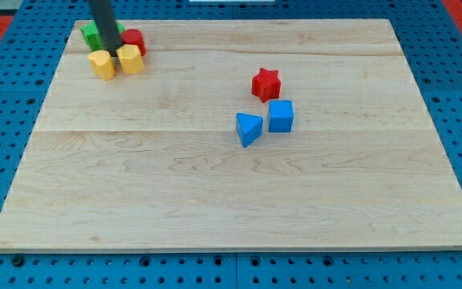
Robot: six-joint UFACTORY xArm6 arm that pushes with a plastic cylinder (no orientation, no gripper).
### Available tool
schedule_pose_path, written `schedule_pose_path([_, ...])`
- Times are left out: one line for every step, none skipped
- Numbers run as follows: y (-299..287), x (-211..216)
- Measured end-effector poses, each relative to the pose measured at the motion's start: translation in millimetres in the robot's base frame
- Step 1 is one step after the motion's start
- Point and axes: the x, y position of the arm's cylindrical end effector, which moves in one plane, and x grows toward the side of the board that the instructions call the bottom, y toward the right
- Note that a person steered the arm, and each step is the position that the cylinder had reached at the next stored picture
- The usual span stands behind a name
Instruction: Push the hexagon slightly to the bottom
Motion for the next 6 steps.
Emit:
schedule_pose_path([17,5])
schedule_pose_path([17,3])
schedule_pose_path([34,9])
schedule_pose_path([56,10])
schedule_pose_path([67,-1])
schedule_pose_path([67,-20])
